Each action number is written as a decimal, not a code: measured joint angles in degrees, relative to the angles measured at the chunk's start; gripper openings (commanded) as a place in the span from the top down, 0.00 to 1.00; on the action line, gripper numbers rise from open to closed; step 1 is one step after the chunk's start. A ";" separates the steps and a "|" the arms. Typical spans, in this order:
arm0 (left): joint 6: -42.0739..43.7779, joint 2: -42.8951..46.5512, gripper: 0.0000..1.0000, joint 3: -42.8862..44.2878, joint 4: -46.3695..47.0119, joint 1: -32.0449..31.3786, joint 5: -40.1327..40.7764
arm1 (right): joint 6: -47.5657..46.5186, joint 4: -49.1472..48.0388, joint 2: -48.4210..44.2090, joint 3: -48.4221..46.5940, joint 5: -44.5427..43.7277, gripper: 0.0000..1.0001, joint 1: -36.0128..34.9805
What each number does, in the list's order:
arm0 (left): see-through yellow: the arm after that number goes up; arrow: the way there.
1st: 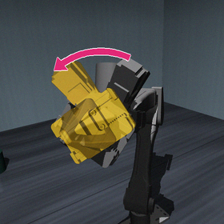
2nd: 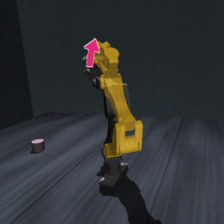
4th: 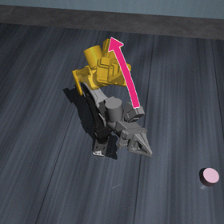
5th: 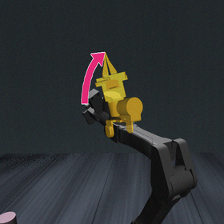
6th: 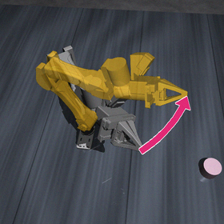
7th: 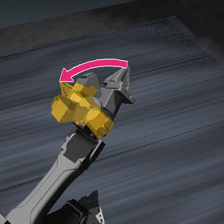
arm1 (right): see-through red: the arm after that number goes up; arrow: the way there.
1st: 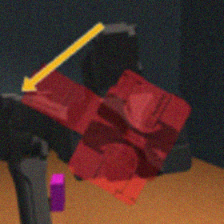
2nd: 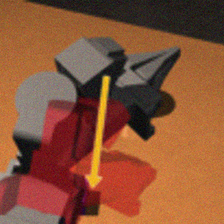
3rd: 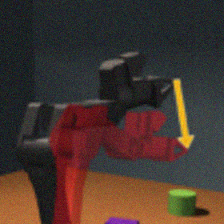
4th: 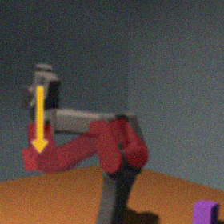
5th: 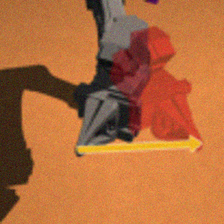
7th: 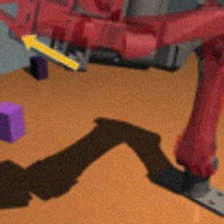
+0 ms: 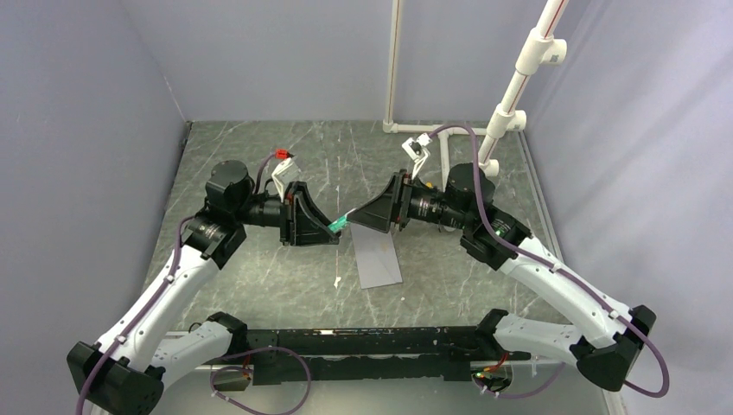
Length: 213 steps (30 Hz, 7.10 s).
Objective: Place the letter into the envelope and seal it
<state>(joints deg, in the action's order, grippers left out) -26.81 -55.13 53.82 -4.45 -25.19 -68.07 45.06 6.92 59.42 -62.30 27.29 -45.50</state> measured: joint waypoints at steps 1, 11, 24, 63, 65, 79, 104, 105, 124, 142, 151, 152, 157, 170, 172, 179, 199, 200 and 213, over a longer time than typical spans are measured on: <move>0.70 0.00 0.98 0.28 -0.90 0.00 -0.33 | 0.20 -0.57 0.04 0.00 0.44 0.40 0.33; 3.63 -0.13 0.97 1.55 -4.52 0.00 -1.03 | 1.68 -4.17 2.43 0.00 6.45 0.57 0.81; 1.79 -0.09 0.80 3.32 -6.27 0.04 1.75 | 2.27 -8.66 2.82 1.42 8.33 0.91 1.29; -53.29 -2.71 0.58 -8.90 35.87 0.15 18.25 | 10.84 -29.70 -3.13 13.99 -7.30 0.94 1.22; -53.44 -2.71 0.61 -8.85 35.65 0.15 18.23 | 10.71 -29.73 -2.91 14.27 -7.32 0.94 1.22; -51.74 -2.64 0.97 -6.67 31.80 0.24 17.31 | 11.15 -30.56 -2.51 14.78 -7.72 0.69 1.22; -39.65 -1.64 0.97 -0.63 17.97 0.24 12.15 | 8.72 -23.67 -5.05 14.71 3.67 0.50 5.77; -39.41 -1.64 0.97 -0.63 17.77 0.24 11.91 | 8.92 -23.93 -4.79 14.69 4.15 0.50 5.77; -36.41 -1.27 0.98 -0.44 16.04 0.52 10.14 | 11.80 -31.12 -1.57 14.40 10.10 1.00 6.58; -35.41 -1.62 0.98 0.72 20.63 0.28 9.49 | 19.12 -42.93 1.81 14.36 10.56 1.00 5.75; -34.25 -1.14 0.98 2.75 18.91 0.22 9.20 | 19.85 -45.72 1.81 15.37 5.92 1.00 2.71; -34.53 -1.44 0.97 2.75 19.43 0.22 9.05 | 20.09 -46.42 1.81 15.74 5.46 1.00 2.69; -36.04 -2.62 0.97 2.75 22.05 0.26 8.85 | 21.33 -49.79 2.47 16.70 3.65 1.00 2.60; -35.36 -4.28 0.98 4.83 22.10 0.33 7.48 | 22.99 -56.26 6.03 16.70 -0.94 1.00 0.35; -35.36 -4.74 0.97 4.94 22.12 0.33 7.37 | 22.75 -55.91 6.05 16.70 -1.86 1.00 0.24; -30.80 -4.55 0.98 4.96 15.80 0.11 7.50 | 20.26 -45.62 1.20 17.03 -4.46 0.60 0.48; -16.65 -0.81 0.97 -0.26 -6.23 -1.42 26.45 | 1.20 -6.71 -10.91 10.75 -15.82 0.22 3.58; -17.03 -1.20 0.98 -0.44 -6.32 -1.60 28.87 | -0.13 -5.44 -10.95 10.47 -16.41 0.22 3.58; -20.72 -26.49 0.98 -0.98 1.62 -14.14 63.43 | -7.67 14.08 -8.87 3.76 -30.53 0.29 3.58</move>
<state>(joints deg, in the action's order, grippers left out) -47.53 -81.62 52.84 -2.83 -39.33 -4.64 37.39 20.99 50.54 -58.54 -3.25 -41.91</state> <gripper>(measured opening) 0.264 0.713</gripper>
